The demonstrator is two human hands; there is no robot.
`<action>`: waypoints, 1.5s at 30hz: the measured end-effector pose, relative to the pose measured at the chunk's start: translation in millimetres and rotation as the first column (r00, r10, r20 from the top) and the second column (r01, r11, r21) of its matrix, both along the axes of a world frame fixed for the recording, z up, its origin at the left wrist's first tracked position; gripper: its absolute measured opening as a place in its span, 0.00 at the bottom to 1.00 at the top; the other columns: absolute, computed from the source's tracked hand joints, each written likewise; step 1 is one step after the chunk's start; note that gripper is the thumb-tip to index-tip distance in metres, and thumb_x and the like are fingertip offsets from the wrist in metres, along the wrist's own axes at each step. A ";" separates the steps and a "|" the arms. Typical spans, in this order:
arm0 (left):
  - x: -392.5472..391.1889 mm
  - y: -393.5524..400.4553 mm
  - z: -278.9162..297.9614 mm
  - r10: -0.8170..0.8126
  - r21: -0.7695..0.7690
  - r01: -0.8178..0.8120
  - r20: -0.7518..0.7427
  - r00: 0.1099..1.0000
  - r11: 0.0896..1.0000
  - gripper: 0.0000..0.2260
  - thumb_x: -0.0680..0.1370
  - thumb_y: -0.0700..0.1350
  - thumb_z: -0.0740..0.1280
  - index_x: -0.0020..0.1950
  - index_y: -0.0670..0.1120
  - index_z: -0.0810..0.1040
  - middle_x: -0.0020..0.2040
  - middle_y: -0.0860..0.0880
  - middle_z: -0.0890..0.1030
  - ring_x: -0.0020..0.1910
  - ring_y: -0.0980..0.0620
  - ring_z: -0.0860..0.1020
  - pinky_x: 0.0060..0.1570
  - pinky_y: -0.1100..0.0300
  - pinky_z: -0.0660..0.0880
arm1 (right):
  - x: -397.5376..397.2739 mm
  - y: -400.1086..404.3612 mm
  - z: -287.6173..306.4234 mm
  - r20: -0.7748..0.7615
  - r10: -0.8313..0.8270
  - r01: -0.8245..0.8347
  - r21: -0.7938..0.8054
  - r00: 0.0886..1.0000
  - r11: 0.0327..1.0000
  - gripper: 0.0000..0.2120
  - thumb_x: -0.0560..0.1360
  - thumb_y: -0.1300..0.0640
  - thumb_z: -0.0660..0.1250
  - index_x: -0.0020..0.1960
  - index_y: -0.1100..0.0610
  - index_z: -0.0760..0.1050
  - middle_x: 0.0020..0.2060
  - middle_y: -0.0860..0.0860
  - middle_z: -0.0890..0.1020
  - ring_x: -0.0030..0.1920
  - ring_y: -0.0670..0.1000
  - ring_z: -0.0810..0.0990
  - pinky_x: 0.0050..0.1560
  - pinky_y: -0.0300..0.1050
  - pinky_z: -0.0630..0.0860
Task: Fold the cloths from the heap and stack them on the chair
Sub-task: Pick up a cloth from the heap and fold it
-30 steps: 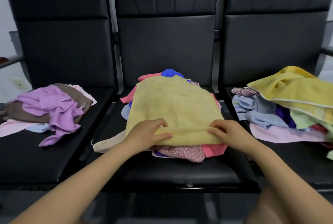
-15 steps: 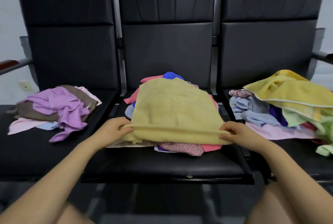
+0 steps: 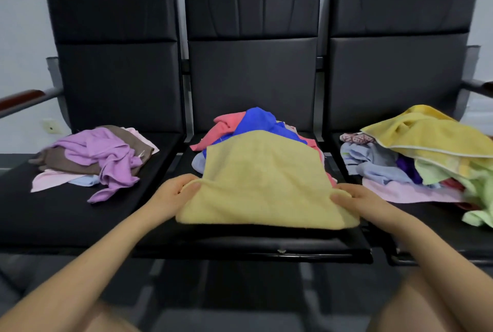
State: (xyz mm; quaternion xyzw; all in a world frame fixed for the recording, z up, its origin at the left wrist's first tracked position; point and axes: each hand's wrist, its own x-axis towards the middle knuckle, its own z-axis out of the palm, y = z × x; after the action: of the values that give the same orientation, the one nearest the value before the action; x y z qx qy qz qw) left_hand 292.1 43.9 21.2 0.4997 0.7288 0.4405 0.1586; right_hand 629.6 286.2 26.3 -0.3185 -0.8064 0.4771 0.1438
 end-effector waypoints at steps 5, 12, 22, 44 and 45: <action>4.0 5.2 -13.2 -0.059 -0.073 0.058 -0.005 0.998 0.996 0.09 0.80 0.50 0.63 0.44 0.53 0.81 0.37 0.60 0.80 0.36 0.66 0.75 0.38 0.72 0.70 | 4.3 1.7 -1.9 -0.045 -0.033 0.025 -0.158 0.998 0.987 0.09 0.79 0.56 0.65 0.51 0.61 0.80 0.42 0.52 0.83 0.42 0.48 0.79 0.43 0.41 0.72; -21.2 29.3 -15.7 0.130 0.011 -0.131 0.075 0.989 0.991 0.07 0.80 0.44 0.66 0.44 0.50 0.81 0.34 0.54 0.79 0.33 0.61 0.73 0.34 0.68 0.71 | -16.3 19.0 -2.8 -0.263 -0.342 0.340 -0.055 0.902 0.939 0.03 0.79 0.58 0.66 0.49 0.54 0.79 0.43 0.50 0.82 0.44 0.46 0.77 0.47 0.40 0.72; -29.0 75.2 0.6 0.375 0.168 -0.420 0.246 0.894 0.892 0.07 0.80 0.45 0.62 0.52 0.45 0.78 0.45 0.53 0.79 0.41 0.60 0.74 0.41 0.64 0.70 | -78.5 44.0 -17.5 -0.402 -0.431 0.485 0.037 0.808 0.874 0.04 0.80 0.59 0.62 0.50 0.56 0.76 0.40 0.47 0.77 0.40 0.39 0.72 0.39 0.27 0.68; -57.4 118.9 -43.1 0.477 -0.154 -0.454 0.181 0.860 0.878 0.12 0.81 0.51 0.61 0.57 0.45 0.78 0.54 0.47 0.80 0.53 0.47 0.77 0.52 0.53 0.73 | -96.4 108.8 -44.2 0.029 -0.472 0.466 0.111 0.881 0.878 0.16 0.77 0.49 0.67 0.42 0.62 0.78 0.34 0.52 0.75 0.38 0.51 0.72 0.36 0.44 0.65; -56.7 115.2 -42.4 0.482 -0.154 -0.459 0.198 0.853 0.875 0.12 0.80 0.51 0.62 0.54 0.45 0.79 0.52 0.46 0.80 0.52 0.46 0.77 0.53 0.50 0.74 | -96.5 107.0 -40.9 0.027 -0.483 0.480 0.088 0.875 0.873 0.19 0.77 0.48 0.67 0.35 0.61 0.74 0.29 0.51 0.71 0.34 0.50 0.69 0.32 0.44 0.62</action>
State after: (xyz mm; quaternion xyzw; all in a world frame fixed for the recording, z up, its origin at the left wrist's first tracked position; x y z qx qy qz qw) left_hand 235.4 159.1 -21.2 0.2430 0.8268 0.4833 0.1541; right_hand 533.1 393.2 -14.6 -0.5145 -0.7231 0.3864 0.2511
